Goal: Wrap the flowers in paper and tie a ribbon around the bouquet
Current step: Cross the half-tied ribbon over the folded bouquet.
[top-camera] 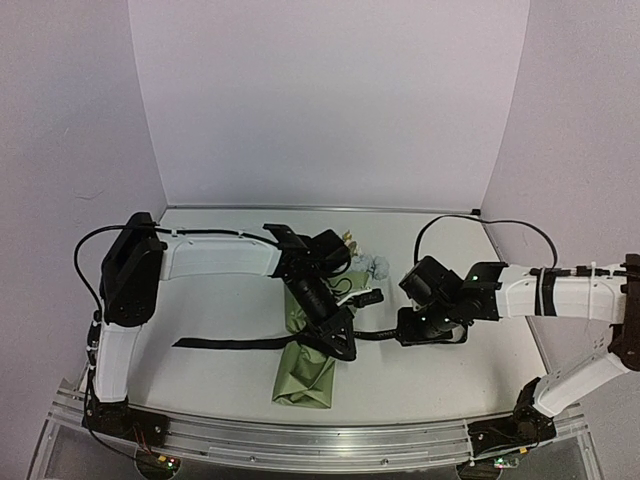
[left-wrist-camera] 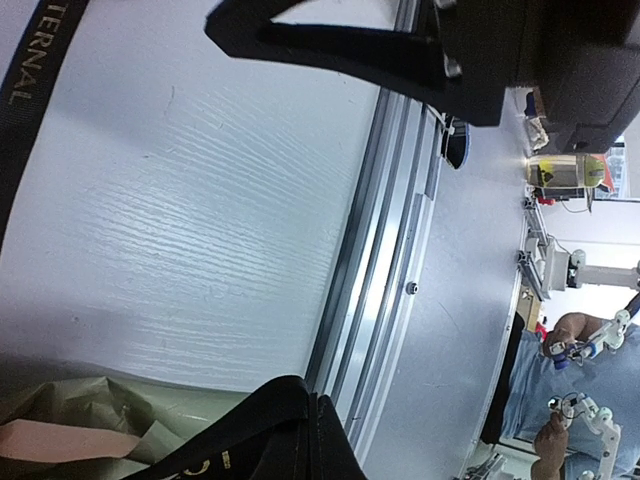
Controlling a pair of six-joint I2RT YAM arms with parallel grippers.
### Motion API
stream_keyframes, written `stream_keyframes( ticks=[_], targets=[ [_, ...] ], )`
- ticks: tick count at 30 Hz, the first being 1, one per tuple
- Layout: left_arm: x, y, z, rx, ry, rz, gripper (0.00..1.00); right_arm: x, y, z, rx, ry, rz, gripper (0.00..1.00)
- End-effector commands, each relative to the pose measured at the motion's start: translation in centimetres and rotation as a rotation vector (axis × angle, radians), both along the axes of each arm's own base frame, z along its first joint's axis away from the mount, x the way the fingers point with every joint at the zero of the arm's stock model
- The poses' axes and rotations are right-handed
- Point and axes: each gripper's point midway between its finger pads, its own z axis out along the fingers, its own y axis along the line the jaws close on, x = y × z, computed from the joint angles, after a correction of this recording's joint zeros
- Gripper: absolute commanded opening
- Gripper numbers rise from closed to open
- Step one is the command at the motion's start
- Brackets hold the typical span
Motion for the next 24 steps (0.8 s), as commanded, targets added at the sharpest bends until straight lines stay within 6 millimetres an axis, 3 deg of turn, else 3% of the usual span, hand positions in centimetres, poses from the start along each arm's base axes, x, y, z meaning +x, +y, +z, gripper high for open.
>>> stream_keyframes(
  ticks=[1, 9, 14, 19, 24],
  targets=[
    [-0.8, -0.8, 0.3, -0.005, -0.079, -0.059, 0.0, 0.6, -1.8, -0.6, -0.031, 0.003, -0.083, 0.41],
    [0.8, -2.3, 2.0, -0.057, -0.231, -0.009, 0.0, 1.1, -2.2, -1.2, -0.034, 0.03, -0.106, 0.48],
    [1.6, -3.6, 2.0, -0.034, -0.202, 0.046, 0.03, 1.4, -2.7, -1.4, -0.044, 0.04, -0.126, 0.5],
    [2.6, -4.5, 0.9, -0.014, -0.201, 0.092, 0.05, 1.5, -3.8, -1.7, -0.066, 0.049, -0.155, 0.53],
    [2.0, -4.6, 0.2, -0.011, -0.164, 0.067, 0.05, 1.8, -5.3, -1.8, -0.106, 0.051, -0.199, 0.56]
  ],
)
